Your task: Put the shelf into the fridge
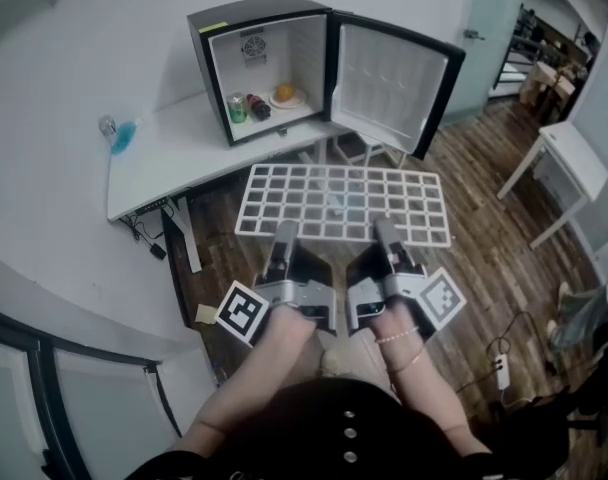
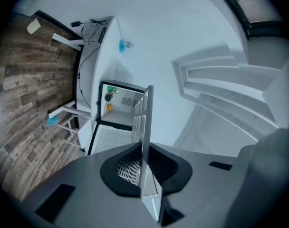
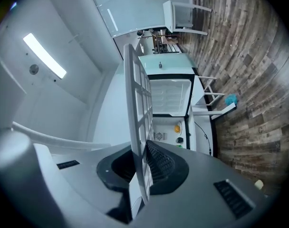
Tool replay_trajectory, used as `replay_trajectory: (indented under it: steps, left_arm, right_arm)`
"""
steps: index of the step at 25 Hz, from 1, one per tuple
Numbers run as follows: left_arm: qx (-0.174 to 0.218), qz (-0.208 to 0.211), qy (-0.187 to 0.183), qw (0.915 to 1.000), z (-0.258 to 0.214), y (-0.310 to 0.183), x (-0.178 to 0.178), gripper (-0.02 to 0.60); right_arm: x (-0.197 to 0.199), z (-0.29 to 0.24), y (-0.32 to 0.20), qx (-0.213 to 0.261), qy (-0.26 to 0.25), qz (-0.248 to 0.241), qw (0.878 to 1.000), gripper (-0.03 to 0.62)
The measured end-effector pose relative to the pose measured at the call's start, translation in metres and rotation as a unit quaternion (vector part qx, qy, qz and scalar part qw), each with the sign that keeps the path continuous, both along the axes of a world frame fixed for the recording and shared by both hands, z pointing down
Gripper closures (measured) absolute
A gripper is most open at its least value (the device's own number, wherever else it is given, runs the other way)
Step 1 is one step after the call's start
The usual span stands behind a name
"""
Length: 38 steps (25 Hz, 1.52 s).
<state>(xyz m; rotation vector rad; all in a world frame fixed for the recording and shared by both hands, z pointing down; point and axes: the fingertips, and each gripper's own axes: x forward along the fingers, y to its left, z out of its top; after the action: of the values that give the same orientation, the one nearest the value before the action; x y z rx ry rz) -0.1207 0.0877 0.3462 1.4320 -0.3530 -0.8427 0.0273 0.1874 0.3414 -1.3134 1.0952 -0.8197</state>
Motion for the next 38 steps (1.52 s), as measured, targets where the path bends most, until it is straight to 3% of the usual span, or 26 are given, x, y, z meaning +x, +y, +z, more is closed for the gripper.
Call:
replay_trajectory:
  steps: [16, 26, 34, 38]
  left_arm:
    - [-0.005, -0.038, 0.006, 0.9993, 0.004, -0.045, 0.091, 0.548]
    - [-0.009, -0.045, -0.006, 0.9989, 0.008, -0.068, 0.107, 0.548]
    - [-0.026, -0.055, -0.01, 0.9981, 0.009, -0.13, 0.128, 0.548]
    - [-0.025, -0.054, -0.007, 0.9982, 0.019, -0.151, 0.119, 0.548]
  right_arm:
    - [0.098, 0.009, -0.056, 0.008, -0.012, -0.033, 0.999, 0.559]
    - [0.117, 0.02, -0.08, 0.01, -0.025, -0.037, 0.999, 0.559]
    - [0.138, 0.015, -0.145, -0.003, -0.023, -0.05, 0.998, 0.559]
    - [0.13, 0.027, -0.166, -0.005, -0.023, -0.049, 0.999, 0.559]
